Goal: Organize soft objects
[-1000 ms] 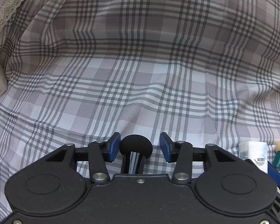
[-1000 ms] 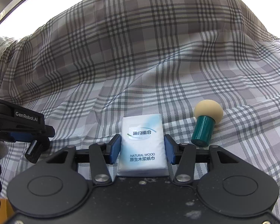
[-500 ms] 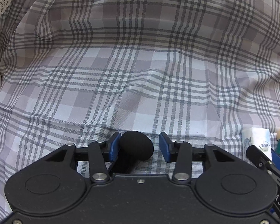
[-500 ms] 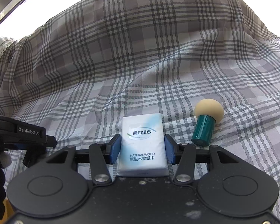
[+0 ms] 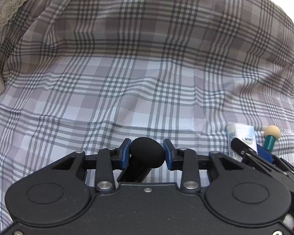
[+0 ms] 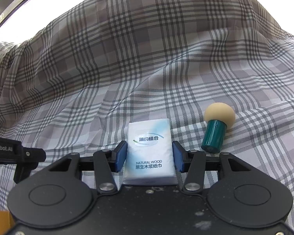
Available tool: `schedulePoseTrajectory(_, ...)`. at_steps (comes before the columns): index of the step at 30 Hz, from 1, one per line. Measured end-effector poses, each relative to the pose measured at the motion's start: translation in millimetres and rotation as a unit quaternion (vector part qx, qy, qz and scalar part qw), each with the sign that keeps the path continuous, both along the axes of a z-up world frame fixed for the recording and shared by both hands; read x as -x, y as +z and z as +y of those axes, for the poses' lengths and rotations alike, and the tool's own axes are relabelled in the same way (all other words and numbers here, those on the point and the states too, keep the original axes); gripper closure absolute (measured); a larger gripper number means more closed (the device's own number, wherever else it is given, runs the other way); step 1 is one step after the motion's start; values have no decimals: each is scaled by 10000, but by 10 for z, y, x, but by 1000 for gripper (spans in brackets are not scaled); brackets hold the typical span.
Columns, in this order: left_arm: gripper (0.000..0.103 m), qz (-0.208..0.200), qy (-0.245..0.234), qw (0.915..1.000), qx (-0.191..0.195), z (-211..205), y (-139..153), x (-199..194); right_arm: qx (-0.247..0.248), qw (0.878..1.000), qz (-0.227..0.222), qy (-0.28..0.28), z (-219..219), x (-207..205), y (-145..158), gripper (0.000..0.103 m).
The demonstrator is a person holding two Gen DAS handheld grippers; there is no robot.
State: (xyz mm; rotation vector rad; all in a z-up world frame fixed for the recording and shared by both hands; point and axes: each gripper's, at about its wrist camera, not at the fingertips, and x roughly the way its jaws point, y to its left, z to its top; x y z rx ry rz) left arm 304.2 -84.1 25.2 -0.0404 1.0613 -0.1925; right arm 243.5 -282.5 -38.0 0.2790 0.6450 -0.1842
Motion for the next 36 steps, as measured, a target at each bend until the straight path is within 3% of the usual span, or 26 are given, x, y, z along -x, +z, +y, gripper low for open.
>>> schedulePoseTrajectory(8, 67, -342, -205, 9992, 101, 214, 426, 552, 2, 10000, -24, -19, 4, 18, 5, 55)
schedulePoseTrajectory(13, 67, -430, -319, 9982, 252, 353, 540, 938, 30, 10000, -19, -37, 11, 18, 9, 56)
schedulePoseTrajectory(21, 67, -498, -332, 9978, 300, 496, 512, 1426, -4, 9999, -38, -118, -3, 27, 11, 56)
schedulePoseTrajectory(28, 67, -408, -187, 9983, 377, 643, 414, 1728, -302, 9977, -342, -508, -143, 157, 100, 55)
schedulePoseTrajectory(33, 67, -339, -133, 9988, 338, 752, 336, 1876, -665, 9931, -442, -854, -359, 360, 288, 55)
schedulePoseTrajectory(36, 67, -295, -116, 9988, 381, 808, 300, 1944, -521, 9924, -503, -993, -502, 574, 482, 55)
